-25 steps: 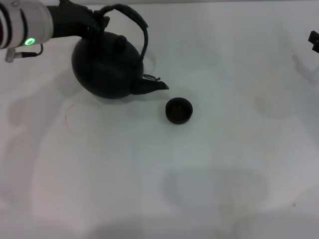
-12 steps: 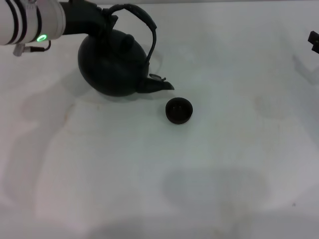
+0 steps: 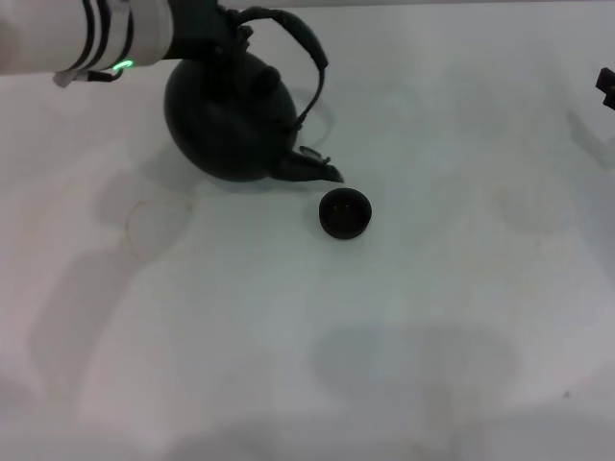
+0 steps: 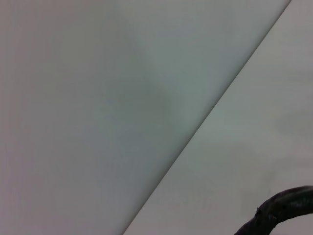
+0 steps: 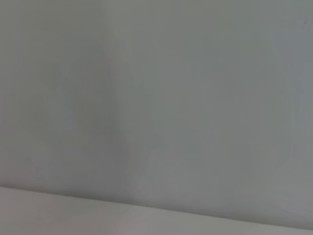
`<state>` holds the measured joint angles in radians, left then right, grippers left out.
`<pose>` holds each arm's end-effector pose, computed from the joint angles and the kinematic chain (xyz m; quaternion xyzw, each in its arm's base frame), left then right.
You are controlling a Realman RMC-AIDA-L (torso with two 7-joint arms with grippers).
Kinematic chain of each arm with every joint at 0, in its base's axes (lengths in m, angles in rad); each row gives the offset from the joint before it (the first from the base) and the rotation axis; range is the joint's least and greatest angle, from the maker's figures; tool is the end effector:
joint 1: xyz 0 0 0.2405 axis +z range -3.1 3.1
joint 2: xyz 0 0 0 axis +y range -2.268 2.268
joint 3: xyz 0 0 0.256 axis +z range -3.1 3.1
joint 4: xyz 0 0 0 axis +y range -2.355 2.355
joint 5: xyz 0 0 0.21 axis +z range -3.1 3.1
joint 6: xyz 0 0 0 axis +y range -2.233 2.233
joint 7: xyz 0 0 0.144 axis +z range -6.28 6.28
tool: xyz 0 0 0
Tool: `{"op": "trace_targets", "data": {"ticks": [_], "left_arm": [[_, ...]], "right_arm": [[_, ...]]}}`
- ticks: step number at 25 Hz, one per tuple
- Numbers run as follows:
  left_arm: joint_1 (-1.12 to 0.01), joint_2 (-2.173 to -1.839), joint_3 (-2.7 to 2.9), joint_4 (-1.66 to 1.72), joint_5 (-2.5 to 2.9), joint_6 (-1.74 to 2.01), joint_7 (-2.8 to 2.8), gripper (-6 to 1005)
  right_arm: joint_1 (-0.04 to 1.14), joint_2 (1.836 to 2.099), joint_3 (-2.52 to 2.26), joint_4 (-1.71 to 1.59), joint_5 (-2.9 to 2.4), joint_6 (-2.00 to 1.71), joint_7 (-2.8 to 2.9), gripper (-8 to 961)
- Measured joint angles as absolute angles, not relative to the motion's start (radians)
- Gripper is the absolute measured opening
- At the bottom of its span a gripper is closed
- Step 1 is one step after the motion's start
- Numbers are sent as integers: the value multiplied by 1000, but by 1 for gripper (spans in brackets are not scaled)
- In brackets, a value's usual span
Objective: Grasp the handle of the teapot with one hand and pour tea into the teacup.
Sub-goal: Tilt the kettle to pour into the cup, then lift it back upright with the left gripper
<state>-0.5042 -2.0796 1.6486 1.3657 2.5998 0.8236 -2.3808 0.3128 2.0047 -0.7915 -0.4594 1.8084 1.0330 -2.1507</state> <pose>-0.1447 0.3972 -0.0246 -0.9264 -0.0909 0.0471 0.3623 0.3787 0.3248 0.0507 -0.7890 0.3073 0.2330 0.4784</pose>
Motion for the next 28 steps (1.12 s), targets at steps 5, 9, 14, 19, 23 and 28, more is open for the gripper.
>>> {"op": "trace_targets", "data": {"ticks": [5, 9, 14, 19, 23, 28], "left_arm": [[-508, -2080, 1657, 1390, 2607, 836, -2385, 128], [-510, -2082, 1672, 1401, 2640, 843, -2393, 127], [-511, -2081, 1695, 1421, 2686, 852, -2413, 126], [-511, -2079, 1696, 1431, 2704, 865, -2415, 125], [-521, -2080, 1698, 1431, 2727, 878, -2415, 124], [-526, -2080, 1706, 1431, 2729, 885, -2416, 123]], "right_arm": [[312, 2004, -790, -454, 1808, 1033, -2153, 845], [311, 2003, -790, -454, 1808, 1032, -2159, 845], [314, 2004, -790, -454, 1808, 1030, -2161, 845], [315, 2004, -790, -452, 1808, 1024, -2161, 845], [319, 2005, -790, -451, 1808, 1021, -2162, 845], [320, 2005, -790, -451, 1809, 1012, -2163, 845]]}}
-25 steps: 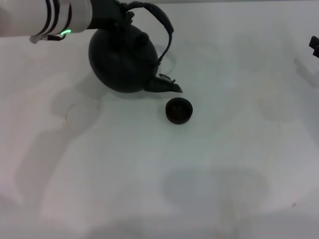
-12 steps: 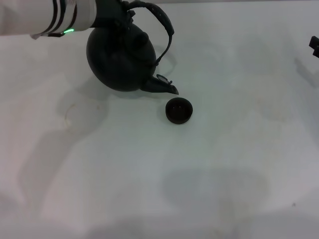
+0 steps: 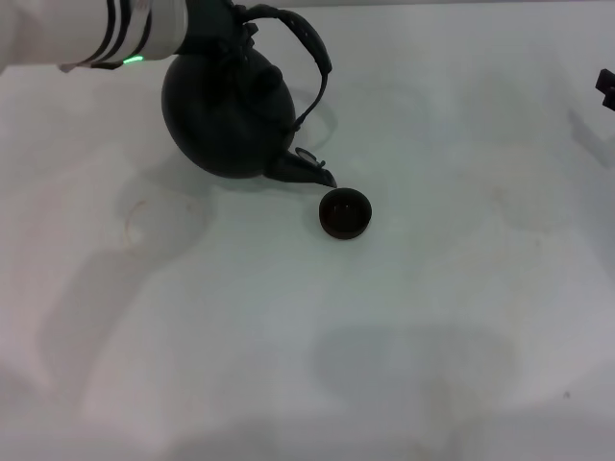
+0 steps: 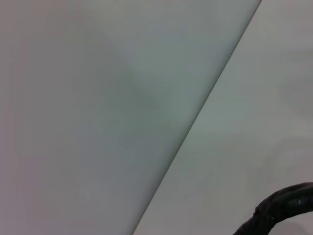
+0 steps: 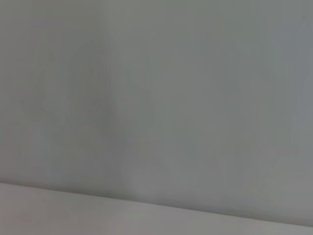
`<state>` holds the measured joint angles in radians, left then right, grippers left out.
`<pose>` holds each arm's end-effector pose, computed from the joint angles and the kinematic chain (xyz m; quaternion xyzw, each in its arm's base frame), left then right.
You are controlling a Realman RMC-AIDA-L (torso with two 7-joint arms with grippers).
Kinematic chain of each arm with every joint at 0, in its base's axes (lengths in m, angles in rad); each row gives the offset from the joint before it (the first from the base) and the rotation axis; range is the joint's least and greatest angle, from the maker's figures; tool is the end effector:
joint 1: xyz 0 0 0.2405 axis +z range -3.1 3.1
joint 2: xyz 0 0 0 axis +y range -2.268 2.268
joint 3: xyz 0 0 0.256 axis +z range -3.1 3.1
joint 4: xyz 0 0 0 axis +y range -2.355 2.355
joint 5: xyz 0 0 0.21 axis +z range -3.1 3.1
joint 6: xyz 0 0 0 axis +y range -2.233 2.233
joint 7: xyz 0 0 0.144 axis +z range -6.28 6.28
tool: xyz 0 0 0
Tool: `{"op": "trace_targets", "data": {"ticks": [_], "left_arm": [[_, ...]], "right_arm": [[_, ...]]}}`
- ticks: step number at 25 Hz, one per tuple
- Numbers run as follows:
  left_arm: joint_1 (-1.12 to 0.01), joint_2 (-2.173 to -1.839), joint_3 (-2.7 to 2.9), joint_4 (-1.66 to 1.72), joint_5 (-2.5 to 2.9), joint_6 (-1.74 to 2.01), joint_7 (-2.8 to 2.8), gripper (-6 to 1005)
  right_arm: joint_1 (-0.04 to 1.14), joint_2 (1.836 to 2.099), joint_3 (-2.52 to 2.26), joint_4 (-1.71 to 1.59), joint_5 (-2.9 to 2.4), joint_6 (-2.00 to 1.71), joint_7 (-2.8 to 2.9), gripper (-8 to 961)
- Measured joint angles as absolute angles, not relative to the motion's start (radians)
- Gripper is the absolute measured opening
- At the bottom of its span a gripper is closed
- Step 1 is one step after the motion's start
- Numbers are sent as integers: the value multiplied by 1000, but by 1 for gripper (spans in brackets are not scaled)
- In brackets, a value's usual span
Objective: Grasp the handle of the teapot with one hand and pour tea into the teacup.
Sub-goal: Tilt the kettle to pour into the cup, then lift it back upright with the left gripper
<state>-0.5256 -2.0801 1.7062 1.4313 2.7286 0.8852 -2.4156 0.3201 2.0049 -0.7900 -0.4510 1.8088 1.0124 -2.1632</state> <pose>-0.1283 0.3928 -0.0262 -0.9256 -0.0365 0.0910 0.3655 0.3803 0.3268 0.0495 -0.7883 0.3082 0.2250 0.4827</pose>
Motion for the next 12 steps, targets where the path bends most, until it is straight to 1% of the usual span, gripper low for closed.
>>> {"op": "trace_targets", "data": {"ticks": [12], "left_arm": [[-546, -2080, 1718, 1430, 2729, 901, -2416, 123]], "right_arm": [[321, 2005, -790, -451, 1810, 994, -2164, 845]]}}
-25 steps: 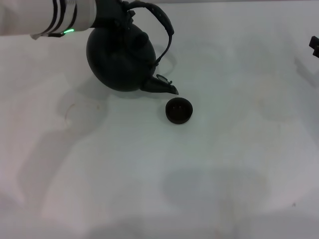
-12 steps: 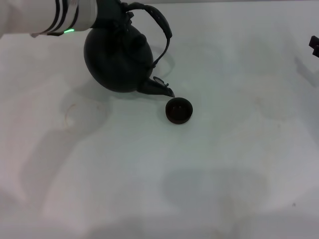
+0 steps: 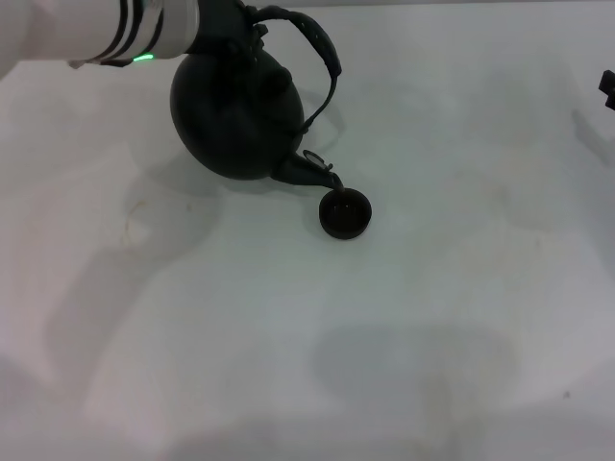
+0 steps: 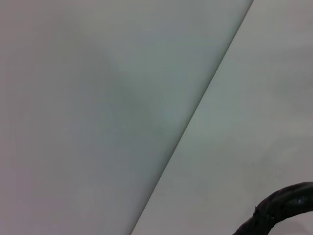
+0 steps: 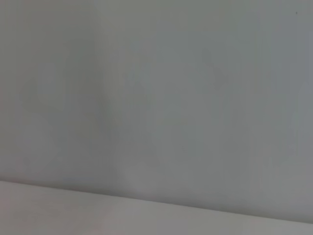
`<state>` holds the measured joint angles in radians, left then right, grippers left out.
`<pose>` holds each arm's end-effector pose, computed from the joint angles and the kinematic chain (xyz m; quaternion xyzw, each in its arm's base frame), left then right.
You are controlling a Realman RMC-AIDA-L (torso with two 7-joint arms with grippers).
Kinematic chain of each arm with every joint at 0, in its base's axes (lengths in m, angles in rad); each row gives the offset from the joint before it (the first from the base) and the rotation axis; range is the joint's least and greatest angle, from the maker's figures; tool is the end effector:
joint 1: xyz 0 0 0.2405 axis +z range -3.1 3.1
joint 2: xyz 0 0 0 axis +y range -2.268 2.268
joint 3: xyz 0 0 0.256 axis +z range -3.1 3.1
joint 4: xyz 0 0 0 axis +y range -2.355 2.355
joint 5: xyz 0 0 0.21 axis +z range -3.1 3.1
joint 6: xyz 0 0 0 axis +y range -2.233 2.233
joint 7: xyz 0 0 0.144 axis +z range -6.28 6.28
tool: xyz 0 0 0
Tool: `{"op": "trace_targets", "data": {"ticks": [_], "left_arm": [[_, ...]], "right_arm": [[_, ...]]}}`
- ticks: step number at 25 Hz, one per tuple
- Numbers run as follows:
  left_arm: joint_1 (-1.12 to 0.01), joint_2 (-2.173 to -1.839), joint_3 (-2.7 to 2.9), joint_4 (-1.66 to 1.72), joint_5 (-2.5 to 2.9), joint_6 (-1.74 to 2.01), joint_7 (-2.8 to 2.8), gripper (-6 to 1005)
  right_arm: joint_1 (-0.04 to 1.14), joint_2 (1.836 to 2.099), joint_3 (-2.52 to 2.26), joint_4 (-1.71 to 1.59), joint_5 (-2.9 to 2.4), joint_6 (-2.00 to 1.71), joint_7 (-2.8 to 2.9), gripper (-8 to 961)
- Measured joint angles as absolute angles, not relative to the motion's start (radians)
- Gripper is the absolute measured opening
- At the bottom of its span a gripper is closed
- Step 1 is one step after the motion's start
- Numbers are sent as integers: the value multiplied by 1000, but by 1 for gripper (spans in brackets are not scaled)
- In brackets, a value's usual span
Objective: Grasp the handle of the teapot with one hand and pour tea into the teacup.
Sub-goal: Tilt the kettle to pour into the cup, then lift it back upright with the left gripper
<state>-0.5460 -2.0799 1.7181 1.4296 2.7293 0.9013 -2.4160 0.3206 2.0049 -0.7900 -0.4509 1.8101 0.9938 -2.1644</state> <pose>-0.1217 0.3924 -0.0299 -0.9287 -0.0261 0.0951 0.3574 0.3827 0.3274 0.0500 -0.7856 0.3120 0.2187 0.4876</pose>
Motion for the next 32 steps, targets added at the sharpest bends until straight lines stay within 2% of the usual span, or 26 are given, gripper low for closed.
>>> {"op": "trace_targets", "data": {"ticks": [32], "left_arm": [[-599, -2082, 1799, 1444, 2826, 928, -2419, 121]], "right_arm": [[328, 2006, -791, -416, 1810, 974, -2180, 845]]}}
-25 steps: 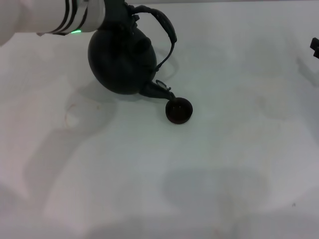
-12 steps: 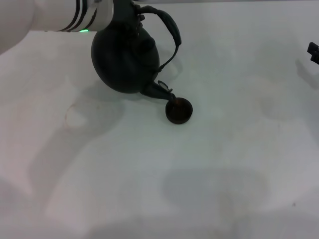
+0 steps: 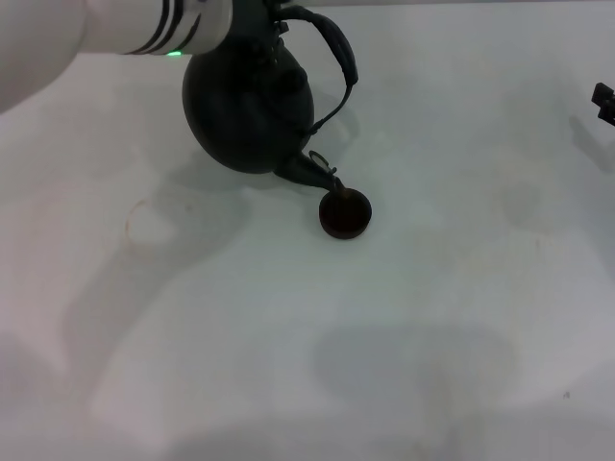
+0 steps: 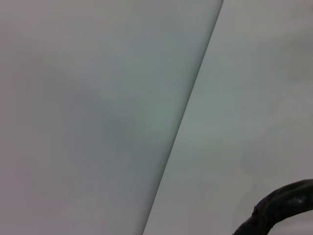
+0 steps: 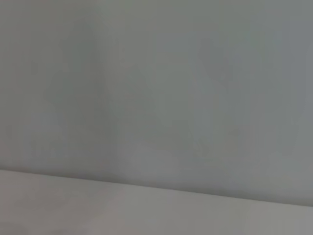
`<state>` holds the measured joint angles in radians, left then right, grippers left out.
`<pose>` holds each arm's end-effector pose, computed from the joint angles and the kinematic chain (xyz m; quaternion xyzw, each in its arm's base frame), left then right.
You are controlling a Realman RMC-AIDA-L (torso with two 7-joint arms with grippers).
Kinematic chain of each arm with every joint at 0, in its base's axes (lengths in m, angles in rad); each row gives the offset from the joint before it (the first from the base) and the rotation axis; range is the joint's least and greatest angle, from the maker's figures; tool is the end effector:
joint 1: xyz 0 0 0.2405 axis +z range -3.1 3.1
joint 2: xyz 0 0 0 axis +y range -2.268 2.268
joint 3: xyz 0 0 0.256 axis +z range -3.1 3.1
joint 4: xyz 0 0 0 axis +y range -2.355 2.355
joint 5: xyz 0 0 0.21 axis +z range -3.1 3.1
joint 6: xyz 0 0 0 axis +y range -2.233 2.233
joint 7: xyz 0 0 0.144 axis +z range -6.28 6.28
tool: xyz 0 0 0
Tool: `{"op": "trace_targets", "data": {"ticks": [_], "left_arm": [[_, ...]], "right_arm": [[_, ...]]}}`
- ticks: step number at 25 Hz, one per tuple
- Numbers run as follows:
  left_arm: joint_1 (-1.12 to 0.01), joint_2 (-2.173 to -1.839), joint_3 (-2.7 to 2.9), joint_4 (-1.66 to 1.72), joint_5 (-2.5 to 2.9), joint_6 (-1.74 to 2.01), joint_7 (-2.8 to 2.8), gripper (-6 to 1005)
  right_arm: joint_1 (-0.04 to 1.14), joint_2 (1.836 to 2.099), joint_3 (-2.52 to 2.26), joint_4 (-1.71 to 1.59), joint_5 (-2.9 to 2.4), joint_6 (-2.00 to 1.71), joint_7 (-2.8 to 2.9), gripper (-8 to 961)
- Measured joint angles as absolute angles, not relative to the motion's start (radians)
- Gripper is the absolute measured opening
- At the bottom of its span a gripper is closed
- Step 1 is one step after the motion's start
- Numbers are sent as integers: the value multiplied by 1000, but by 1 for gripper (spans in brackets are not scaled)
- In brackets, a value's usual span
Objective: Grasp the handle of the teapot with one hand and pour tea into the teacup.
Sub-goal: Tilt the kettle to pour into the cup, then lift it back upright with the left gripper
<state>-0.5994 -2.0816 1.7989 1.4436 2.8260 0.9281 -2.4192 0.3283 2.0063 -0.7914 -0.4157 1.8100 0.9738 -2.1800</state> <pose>-0.1008 0.3894 -0.0418 -0.9250 0.0467 0.1331 0.3529 0.3866 0.3253 0.0417 -0.7855 0.3232 0.2095 0.4844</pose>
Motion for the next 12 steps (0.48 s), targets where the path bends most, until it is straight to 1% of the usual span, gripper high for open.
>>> {"op": "trace_targets", "data": {"ticks": [12], "left_arm": [[-614, -2082, 1812, 1441, 2832, 929, -2425, 119]], "right_arm": [[328, 2005, -791, -416, 1810, 970, -2180, 845]]}}
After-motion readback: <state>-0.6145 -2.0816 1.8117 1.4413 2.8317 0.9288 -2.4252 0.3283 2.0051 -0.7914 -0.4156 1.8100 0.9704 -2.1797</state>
